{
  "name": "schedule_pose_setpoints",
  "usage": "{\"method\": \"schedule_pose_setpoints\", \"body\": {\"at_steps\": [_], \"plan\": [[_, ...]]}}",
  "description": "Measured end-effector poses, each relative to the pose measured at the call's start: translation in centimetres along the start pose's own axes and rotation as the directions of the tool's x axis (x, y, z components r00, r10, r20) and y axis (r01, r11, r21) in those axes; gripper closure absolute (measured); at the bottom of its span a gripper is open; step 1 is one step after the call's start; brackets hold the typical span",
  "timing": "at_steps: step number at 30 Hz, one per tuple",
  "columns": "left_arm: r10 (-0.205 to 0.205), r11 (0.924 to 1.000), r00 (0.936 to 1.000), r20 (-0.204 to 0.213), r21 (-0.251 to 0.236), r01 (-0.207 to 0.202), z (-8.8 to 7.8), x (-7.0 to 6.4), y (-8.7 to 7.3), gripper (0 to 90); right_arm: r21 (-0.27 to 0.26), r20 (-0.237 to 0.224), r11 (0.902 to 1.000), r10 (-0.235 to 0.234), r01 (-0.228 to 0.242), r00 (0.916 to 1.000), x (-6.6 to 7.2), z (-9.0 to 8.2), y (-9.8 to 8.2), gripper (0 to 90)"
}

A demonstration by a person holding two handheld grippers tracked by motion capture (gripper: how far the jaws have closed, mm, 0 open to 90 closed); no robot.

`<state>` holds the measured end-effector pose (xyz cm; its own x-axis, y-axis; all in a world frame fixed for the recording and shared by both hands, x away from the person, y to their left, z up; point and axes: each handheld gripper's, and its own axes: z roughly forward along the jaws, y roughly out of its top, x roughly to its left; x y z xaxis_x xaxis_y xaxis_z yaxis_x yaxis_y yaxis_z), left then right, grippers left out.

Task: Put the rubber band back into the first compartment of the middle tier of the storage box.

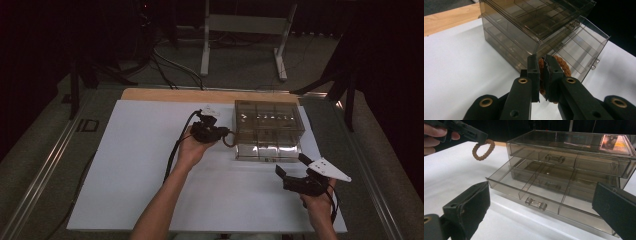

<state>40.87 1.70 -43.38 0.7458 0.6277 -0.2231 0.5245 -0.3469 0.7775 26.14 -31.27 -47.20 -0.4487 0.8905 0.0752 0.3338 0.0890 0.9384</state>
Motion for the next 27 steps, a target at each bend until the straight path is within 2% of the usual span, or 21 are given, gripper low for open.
{"method": "schedule_pose_setpoints", "body": {"at_steps": [27], "plan": [[-0.001,1.0,0.9999,-0.014,0.005,0.001,1.6,-0.4,0.4,85.9,0.001,0.002,1.0,-0.002,0.002,1.0,0.0,0.0,0.0,2.0]]}}
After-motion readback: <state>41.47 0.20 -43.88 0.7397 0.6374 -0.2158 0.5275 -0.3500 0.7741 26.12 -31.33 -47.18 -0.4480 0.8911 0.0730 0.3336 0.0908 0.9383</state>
